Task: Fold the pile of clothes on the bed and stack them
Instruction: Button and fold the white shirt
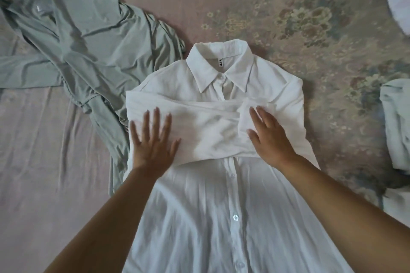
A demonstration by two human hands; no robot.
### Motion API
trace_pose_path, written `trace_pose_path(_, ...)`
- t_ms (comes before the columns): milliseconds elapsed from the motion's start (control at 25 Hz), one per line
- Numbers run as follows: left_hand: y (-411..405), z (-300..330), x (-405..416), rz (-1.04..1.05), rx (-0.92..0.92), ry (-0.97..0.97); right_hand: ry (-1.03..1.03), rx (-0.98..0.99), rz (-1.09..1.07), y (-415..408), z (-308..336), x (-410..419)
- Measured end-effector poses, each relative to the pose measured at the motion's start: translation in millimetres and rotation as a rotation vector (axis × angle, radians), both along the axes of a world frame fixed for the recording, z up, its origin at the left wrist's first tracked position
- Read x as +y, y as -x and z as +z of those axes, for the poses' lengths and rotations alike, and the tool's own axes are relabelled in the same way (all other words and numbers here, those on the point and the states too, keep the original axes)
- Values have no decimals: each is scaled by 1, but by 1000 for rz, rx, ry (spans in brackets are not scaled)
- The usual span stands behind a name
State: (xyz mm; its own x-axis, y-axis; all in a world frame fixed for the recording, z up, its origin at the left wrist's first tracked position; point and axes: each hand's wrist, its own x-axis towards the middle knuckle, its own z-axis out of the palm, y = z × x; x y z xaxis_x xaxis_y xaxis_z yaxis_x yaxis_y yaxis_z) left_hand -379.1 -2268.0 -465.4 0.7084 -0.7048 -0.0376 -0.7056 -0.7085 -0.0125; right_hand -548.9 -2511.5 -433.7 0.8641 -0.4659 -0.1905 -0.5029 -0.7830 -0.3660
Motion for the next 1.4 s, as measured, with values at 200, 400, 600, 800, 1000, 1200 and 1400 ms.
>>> trace_pose_path(200, 4, -31, -10, -148, 99, -23, 79, 456, 173, 11, -29, -8)
trace_pose_path(400, 1, -33, 0, -146, 73, 18, 199, 318, 192, 14, -36, -10)
trace_pose_path(600, -3, -37, -2, -132, 87, -52, 240, 360, 222, 12, -48, -16)
trace_pose_path(800, -16, -31, 11, -79, 122, -40, 224, 206, 189, 6, -45, -6)
trace_pose_path(1000, -19, -29, 22, -11, 100, -17, 200, -29, 217, 2, -33, 5)
trace_pose_path(1200, -27, -29, 35, 17, 119, 15, 266, 146, 379, 14, -48, 18)
trace_pose_path(1400, -28, -17, 35, -10, 64, -44, 212, 260, 306, 9, -39, 29)
